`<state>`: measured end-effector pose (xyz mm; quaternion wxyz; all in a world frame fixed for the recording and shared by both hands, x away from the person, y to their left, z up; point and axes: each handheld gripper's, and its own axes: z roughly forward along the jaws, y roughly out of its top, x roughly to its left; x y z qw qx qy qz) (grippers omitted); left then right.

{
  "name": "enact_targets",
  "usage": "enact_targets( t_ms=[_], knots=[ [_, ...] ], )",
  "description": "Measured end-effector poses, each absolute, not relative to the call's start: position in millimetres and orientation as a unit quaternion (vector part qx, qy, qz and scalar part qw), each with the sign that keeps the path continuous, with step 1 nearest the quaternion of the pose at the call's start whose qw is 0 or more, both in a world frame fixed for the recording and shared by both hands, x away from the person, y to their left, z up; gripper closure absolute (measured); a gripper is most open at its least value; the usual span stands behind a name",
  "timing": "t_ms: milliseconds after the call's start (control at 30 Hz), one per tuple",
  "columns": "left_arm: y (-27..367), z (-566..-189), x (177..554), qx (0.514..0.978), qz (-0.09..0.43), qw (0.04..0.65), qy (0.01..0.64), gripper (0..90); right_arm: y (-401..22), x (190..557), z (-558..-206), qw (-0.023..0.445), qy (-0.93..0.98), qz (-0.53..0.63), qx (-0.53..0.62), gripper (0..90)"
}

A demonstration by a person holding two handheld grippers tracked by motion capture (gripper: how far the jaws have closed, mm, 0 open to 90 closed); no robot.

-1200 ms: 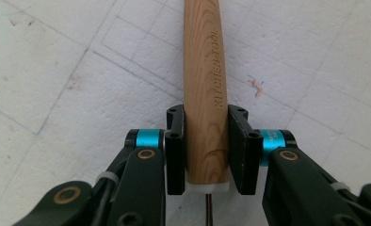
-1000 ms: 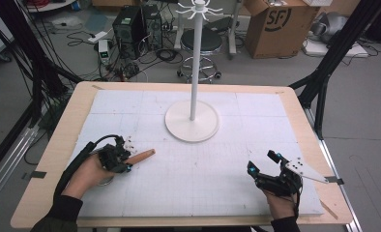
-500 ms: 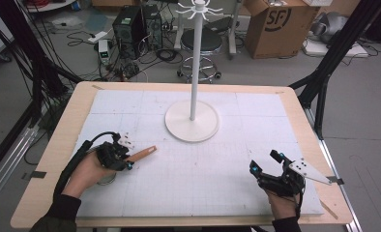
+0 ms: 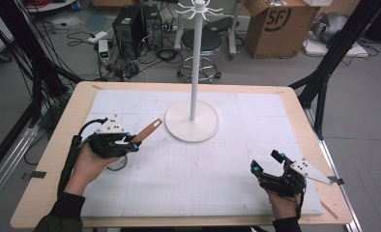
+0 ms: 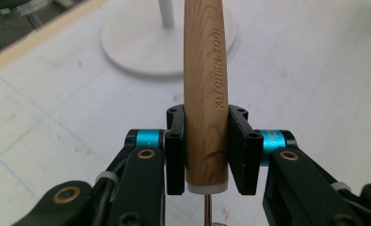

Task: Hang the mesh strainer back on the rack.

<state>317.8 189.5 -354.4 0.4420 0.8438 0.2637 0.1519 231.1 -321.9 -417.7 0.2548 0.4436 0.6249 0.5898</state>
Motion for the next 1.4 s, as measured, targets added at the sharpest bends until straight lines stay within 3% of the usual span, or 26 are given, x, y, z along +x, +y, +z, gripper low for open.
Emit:
enact_targets(
  t_ms=[533,1400],
  knots=[
    [181,-301,317,0.747,0.16,0.593,0.254,70.9,-321,232,-419,0.252,0.627,0.592,0.44,6.5],
    [143,-256,353,0.652,0.175,0.703,0.226,70.8,-317,234,-421,0.24,0.629,0.607,0.422,6.5]
  ],
)
